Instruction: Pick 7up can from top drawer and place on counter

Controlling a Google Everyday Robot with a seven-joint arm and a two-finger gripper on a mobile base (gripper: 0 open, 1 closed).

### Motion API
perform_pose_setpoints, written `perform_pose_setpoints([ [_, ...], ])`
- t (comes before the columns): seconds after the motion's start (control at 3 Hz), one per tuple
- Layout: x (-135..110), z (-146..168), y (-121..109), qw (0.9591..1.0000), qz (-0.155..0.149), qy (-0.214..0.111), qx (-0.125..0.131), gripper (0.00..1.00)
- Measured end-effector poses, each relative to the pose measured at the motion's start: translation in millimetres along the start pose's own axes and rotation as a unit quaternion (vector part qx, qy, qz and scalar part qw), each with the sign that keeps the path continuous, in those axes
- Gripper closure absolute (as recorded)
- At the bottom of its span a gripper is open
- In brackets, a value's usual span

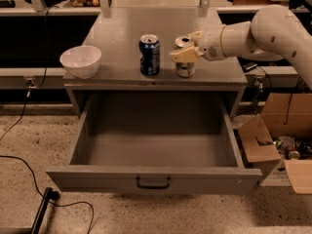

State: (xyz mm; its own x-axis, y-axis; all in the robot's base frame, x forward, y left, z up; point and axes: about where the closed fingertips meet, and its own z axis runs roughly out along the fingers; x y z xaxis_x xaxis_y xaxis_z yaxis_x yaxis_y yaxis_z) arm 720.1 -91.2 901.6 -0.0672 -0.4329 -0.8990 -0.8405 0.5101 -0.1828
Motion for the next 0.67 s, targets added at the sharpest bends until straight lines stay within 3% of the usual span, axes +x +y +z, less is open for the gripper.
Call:
perform_pose_setpoints([
  [0.33,-0.2,2.3,1.2,1.0000,-0.001,0.000,-0.002,0.00],
  [0.67,-0.2,2.3,1.2,1.0000,-0.001,0.000,-0.002,0.00],
])
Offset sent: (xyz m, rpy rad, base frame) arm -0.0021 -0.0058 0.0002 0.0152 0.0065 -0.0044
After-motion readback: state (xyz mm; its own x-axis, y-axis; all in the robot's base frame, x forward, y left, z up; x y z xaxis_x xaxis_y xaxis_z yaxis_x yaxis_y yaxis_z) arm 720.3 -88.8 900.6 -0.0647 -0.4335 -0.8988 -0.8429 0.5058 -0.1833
